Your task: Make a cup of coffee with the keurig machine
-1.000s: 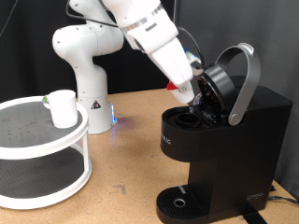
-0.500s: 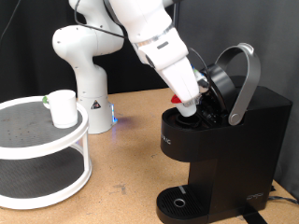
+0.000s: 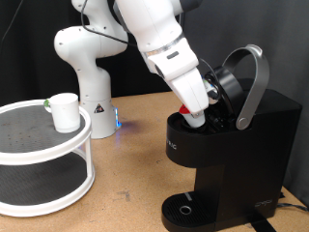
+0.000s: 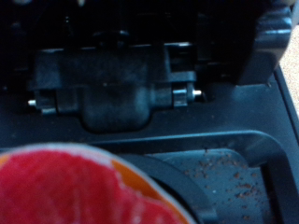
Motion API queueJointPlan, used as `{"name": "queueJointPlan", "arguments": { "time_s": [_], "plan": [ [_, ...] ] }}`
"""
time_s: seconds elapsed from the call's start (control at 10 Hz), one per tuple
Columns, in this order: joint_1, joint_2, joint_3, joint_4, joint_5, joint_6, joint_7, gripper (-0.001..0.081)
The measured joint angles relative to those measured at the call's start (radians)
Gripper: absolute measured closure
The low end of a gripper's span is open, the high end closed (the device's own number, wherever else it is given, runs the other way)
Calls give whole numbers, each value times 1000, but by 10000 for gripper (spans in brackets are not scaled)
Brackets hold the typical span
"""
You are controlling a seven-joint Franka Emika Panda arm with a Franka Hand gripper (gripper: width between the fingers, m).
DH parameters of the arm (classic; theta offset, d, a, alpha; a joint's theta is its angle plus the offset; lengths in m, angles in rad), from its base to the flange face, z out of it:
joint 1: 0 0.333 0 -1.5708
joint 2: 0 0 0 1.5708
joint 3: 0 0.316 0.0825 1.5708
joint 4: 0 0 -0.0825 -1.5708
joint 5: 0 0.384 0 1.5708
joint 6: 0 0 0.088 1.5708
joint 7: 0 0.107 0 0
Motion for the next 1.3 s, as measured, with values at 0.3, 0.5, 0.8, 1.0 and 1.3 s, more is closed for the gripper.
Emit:
{"name": "queueJointPlan", "arguments": {
  "time_s": [0.3,0.5,0.8,1.0,1.3],
  "plan": [
    [0,6,2,0,-37,0,23,378],
    [0,13,4,4,-46,1,36,378],
    [0,27,13,8,-53,20,63,378],
    [0,35,14,8,-53,26,65,378],
    [-1,44,14,10,-48,29,60,49]
  ]
}}
